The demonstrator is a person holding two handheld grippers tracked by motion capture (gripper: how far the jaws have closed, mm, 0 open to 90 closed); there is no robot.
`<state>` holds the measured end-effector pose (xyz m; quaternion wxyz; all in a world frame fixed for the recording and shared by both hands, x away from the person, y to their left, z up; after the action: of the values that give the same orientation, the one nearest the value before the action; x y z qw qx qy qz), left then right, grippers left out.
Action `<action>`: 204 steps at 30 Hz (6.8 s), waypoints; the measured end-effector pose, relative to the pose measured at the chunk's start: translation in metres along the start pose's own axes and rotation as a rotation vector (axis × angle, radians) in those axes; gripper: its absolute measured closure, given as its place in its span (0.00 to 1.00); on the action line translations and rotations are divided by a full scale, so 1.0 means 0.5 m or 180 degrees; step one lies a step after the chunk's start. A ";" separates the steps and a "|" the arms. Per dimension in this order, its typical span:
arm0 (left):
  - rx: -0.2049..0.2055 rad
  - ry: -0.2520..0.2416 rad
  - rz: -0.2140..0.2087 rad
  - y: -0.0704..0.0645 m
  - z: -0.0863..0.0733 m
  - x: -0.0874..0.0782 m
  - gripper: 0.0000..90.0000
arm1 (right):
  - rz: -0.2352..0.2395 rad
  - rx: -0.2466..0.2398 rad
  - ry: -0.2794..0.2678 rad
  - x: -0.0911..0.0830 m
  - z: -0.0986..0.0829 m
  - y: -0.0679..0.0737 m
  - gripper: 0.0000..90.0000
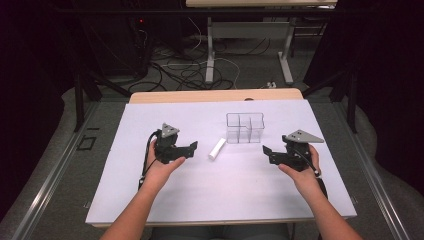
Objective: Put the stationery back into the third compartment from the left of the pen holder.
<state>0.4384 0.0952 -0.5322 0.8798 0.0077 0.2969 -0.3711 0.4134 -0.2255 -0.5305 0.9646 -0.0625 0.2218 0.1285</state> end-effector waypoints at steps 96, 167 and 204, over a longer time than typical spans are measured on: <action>-0.0120 0.0854 -0.0367 -0.085 -0.047 0.163 0.75 | 0.0088 0.0229 0.0169 0.020 -0.029 -0.012 0.17; -0.0477 0.1120 -0.1048 -0.141 -0.083 0.011 0.75 | 0.0269 -0.2613 -0.0185 -0.008 -0.048 0.172 0.29; -0.0465 0.1245 -0.1331 -0.204 -0.097 0.041 0.75 | 0.0384 -0.4313 -0.0866 -0.010 -0.094 0.278 0.52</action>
<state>0.3574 0.0192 -0.5617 0.7085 -0.0456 0.4820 -0.5134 0.3515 -0.1016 -0.5792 0.7233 -0.6220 -0.0271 0.2987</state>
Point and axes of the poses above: each handheld gripper's, and its own axes: x roughly forward along the jaws, z roughly out of its top, y roughly to its left, the point moved 7 cm from there along x, roughly forward along the jaws, and after that the axes turned 13 degrees about -z, right-handed, at the moved point
